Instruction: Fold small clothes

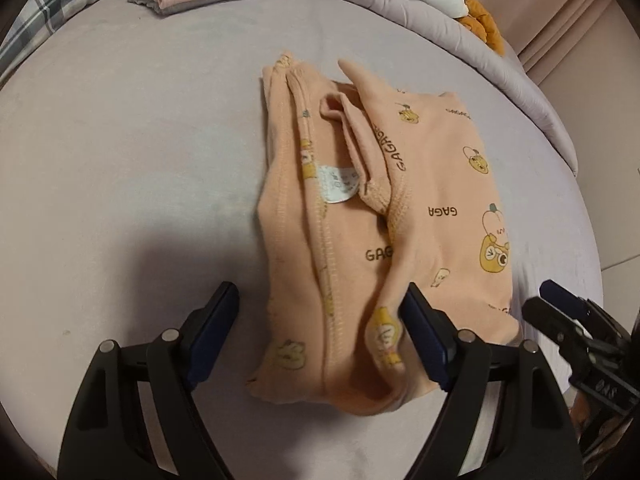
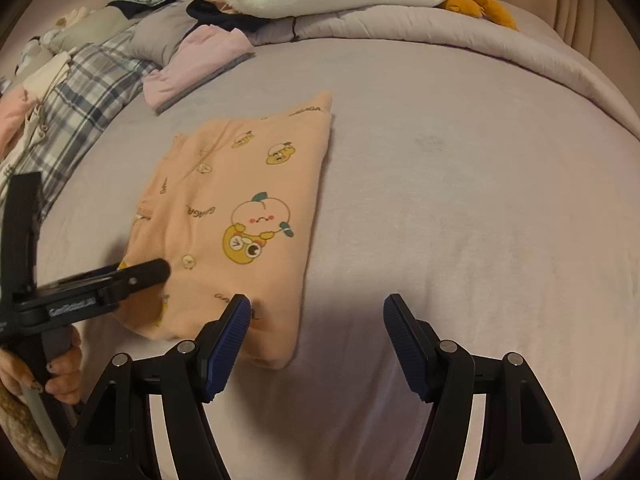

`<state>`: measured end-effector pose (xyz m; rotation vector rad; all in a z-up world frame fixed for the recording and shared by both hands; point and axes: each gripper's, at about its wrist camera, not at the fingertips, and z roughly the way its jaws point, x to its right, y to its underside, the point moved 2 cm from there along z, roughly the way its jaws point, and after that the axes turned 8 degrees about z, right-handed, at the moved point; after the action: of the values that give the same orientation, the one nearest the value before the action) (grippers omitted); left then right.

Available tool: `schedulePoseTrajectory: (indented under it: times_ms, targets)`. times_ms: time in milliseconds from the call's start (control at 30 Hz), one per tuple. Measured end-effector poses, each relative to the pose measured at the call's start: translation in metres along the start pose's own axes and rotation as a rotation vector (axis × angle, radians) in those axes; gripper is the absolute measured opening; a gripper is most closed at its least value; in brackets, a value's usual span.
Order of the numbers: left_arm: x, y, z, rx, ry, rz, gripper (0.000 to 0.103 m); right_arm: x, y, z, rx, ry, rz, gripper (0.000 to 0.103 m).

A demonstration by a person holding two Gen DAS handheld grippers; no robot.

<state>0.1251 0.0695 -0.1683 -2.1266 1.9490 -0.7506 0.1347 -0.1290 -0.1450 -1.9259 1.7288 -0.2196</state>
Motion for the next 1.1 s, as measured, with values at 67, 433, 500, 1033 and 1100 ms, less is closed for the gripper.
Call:
schedulePoseTrajectory:
  times_ms: [67, 433, 500, 1033, 1100]
  targets:
    - [-0.006, -0.002, -0.003, 0.008, 0.012, -0.009, 0.083, 0.004, -0.002, 0.001, 0.001, -0.003, 0.014, 0.069]
    - [-0.014, -0.021, 0.002, 0.046, 0.166, -0.098, 0.091, -0.001, -0.034, 0.036, -0.014, -0.074, 0.041, 0.069]
    - [-0.014, -0.023, 0.011, 0.034, 0.187, -0.113, 0.09, -0.004, -0.038, 0.049, -0.041, -0.11, 0.066, 0.069]
    - [0.009, -0.036, 0.013, 0.069, 0.196, -0.067, 0.036, -0.015, -0.046, 0.06, -0.048, -0.287, 0.141, 0.025]
    - [0.015, -0.036, 0.007, 0.07, 0.185, -0.054, 0.035, -0.019, -0.046, 0.051, -0.028, -0.286, 0.126, 0.024]
